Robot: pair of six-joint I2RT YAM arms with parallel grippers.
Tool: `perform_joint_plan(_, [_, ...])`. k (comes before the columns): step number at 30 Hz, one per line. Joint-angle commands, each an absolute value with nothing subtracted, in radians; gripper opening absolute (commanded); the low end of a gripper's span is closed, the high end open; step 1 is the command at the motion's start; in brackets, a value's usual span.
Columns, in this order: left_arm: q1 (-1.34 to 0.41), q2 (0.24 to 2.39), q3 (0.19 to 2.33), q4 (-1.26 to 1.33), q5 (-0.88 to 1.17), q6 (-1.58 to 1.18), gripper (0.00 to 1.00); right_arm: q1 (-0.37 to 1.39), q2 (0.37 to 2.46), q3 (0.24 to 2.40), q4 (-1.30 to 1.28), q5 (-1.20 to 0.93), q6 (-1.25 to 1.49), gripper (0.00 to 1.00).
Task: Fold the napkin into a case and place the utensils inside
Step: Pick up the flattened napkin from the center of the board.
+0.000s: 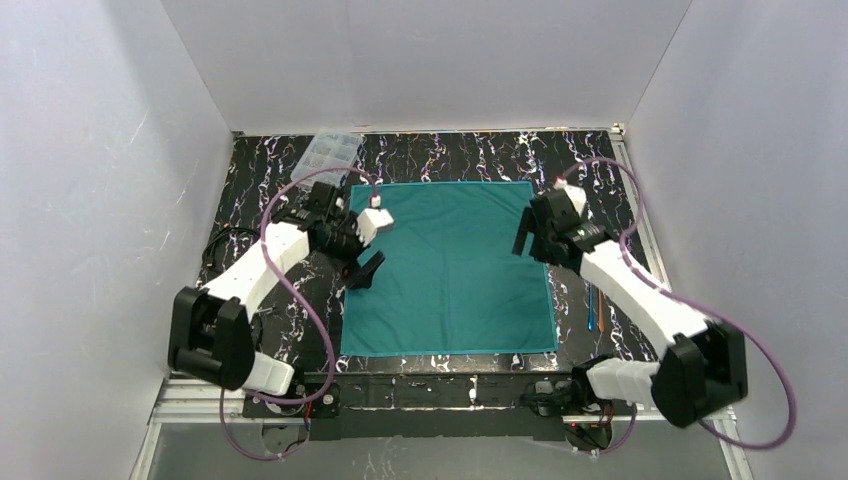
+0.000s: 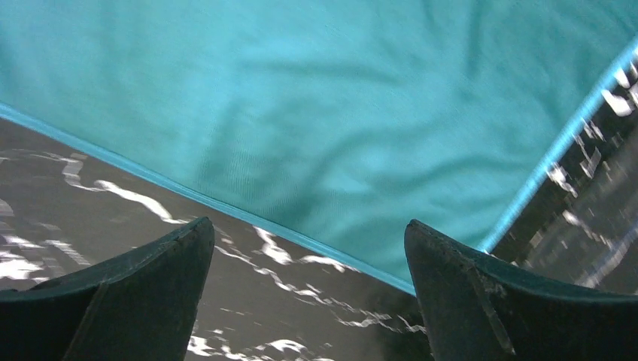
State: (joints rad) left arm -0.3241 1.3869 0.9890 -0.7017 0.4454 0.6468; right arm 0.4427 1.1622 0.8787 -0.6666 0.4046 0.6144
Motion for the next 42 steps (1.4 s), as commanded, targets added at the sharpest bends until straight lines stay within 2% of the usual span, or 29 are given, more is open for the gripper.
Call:
perform_joint_plan(1, [-0.324,1.493,1.171,-0.574,0.333,0.501,0.94,0.418,1.360,1.088,-0.486,0.364,0.511,0.99])
perform_joint_plan(7, [-0.321,1.697,1.327,-0.577,0.241,0.419,0.88,0.387,1.598,1.220,-0.386,0.308,0.484,0.86])
perform_joint_plan(9, [-0.318,1.744,1.345,-0.550,0.194,0.400,0.86,0.378,1.656,1.237,-0.337,0.278,0.480,0.78])
perform_joint_plan(14, [-0.290,1.854,1.428,-0.555,0.126,0.359,0.80,0.353,1.774,1.293,-0.291,0.250,0.470,0.46])
perform_joint_plan(16, [-0.287,1.886,1.462,-0.572,0.107,0.355,0.78,0.350,1.813,1.317,-0.289,0.251,0.466,0.38])
perform_joint_plan(32, [-0.285,2.121,1.642,-0.660,0.034,0.317,0.70,0.329,2.060,1.474,-0.308,0.227,0.480,0.38])
perform_joint_plan(42, [-0.285,2.180,1.713,-0.636,-0.020,0.257,0.55,0.321,2.154,1.581,-0.279,0.223,0.500,0.37])
